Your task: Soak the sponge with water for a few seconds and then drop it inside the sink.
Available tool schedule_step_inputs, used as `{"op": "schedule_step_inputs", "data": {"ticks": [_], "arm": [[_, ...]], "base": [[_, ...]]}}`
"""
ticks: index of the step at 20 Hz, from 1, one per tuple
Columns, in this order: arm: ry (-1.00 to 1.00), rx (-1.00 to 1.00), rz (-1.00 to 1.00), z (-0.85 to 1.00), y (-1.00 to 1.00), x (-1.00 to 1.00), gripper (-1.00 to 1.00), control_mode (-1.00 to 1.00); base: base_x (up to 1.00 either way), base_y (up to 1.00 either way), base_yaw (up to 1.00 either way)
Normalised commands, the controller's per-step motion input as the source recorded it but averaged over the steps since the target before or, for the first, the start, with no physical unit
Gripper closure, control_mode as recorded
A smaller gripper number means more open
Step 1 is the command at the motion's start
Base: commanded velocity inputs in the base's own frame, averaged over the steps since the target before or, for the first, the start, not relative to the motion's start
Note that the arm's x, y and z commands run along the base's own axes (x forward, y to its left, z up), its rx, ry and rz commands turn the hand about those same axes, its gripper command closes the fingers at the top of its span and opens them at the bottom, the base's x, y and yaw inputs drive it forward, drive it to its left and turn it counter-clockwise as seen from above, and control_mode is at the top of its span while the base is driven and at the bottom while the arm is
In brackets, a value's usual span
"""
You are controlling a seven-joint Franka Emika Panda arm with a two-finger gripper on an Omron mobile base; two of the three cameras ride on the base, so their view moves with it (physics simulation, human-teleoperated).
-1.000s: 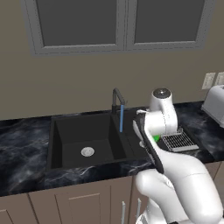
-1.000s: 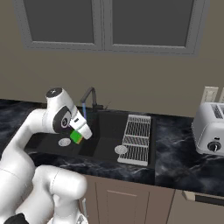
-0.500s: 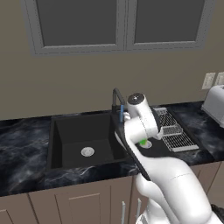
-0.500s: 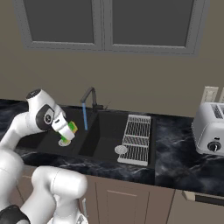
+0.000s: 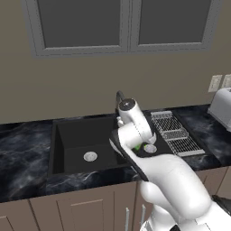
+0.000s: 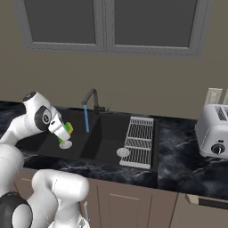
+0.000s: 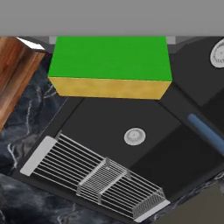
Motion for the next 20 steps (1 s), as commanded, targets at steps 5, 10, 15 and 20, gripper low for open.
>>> {"op": "schedule_step_inputs", "data": {"ticks": [5,10,15,20], "arm": [[0.0,-0.02,-0.07,-0.02,0.24,0.3,1.0,-1.0],[0.0,-0.04,-0.16,0.0,0.14,0.0,1.0,-1.0],[-0.02,0.0,-0.15,0.0,0.0,0.0,1.0,-1.0],[-0.02,0.0,-0.09,0.0,0.0,0.16,1.0,-1.0]], "base": [[0.0,0.0,0.0],[0.0,0.0,0.0],[0.0,0.0,0.0],[0.0,0.0,0.0]]}}
